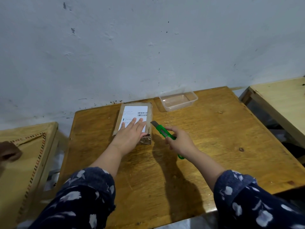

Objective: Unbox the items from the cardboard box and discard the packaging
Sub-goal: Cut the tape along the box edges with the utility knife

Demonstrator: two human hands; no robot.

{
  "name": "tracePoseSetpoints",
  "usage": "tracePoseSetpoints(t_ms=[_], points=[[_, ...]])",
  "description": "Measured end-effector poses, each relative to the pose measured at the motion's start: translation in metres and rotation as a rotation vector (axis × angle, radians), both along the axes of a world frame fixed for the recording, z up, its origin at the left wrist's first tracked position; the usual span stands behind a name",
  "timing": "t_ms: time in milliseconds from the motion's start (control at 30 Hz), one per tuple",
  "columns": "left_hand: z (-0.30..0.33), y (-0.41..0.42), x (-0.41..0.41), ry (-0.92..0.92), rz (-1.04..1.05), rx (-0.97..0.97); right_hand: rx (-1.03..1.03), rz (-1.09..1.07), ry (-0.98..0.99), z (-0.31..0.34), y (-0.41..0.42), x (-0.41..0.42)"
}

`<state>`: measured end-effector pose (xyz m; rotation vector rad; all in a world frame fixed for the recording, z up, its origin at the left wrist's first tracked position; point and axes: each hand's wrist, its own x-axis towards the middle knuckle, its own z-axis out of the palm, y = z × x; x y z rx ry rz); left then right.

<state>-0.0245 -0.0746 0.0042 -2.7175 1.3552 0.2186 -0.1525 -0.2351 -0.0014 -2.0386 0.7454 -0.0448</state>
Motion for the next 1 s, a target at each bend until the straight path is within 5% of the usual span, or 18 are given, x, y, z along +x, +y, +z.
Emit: tracePoseSetpoints(t_ms=[1000], points=[[-0.02,0.003,-0.001,-0.101,0.014,-0.083,0.045,-0.199,-0.003,0.001,-0.004,0.087]])
